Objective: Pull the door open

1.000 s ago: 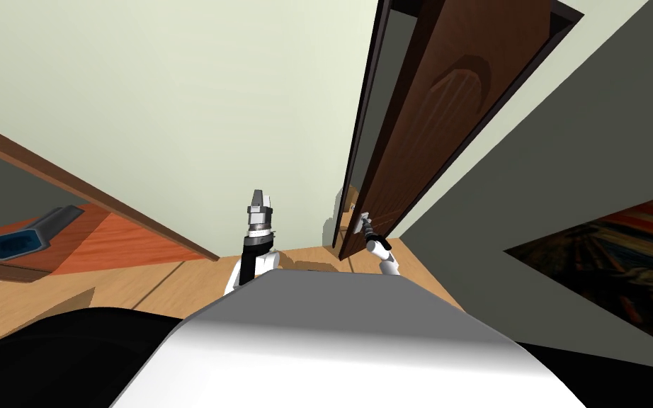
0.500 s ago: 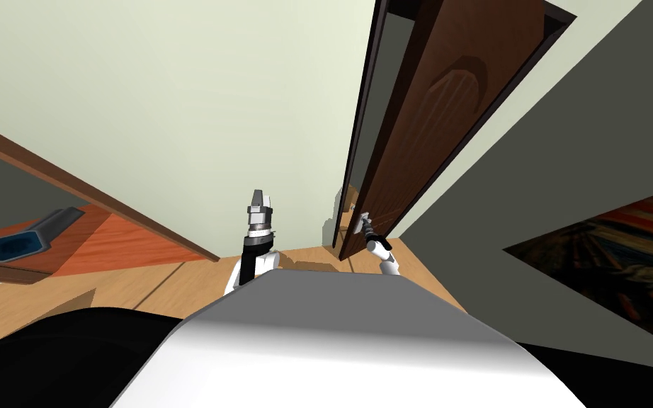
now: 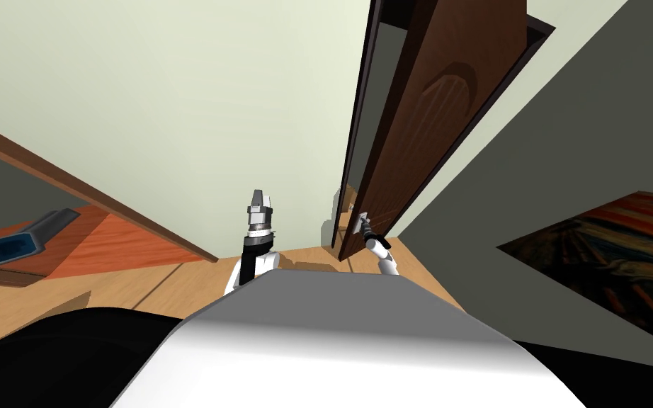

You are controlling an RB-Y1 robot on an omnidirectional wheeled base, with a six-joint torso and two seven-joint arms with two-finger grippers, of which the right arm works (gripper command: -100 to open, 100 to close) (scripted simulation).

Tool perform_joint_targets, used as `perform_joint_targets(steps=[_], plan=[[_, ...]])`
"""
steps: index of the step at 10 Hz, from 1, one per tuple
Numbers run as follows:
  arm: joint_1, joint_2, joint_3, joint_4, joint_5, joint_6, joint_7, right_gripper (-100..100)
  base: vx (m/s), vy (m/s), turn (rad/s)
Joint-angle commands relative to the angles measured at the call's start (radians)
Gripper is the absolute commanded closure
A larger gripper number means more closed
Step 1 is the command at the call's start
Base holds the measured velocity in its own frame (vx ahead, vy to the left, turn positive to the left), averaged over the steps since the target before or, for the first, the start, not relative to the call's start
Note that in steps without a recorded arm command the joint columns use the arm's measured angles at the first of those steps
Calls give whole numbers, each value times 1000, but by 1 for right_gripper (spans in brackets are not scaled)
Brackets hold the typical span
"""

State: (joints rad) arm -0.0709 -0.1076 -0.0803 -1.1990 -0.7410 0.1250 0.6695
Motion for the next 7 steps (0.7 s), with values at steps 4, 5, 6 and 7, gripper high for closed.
perform_joint_targets(steps=[4, 5, 6, 7], plan=[[14, 0, -9, 19, -134, 75, -32, 100, -12, -28, -45], [14, 0, -9, 19, -169, 75, -32, 100, -23, -40, -9], [14, 0, -9, 19, -183, 75, -32, 100, -19, -25, -7], [14, 0, -9, 19, -200, 75, -32, 100, -8, -11, -22]])
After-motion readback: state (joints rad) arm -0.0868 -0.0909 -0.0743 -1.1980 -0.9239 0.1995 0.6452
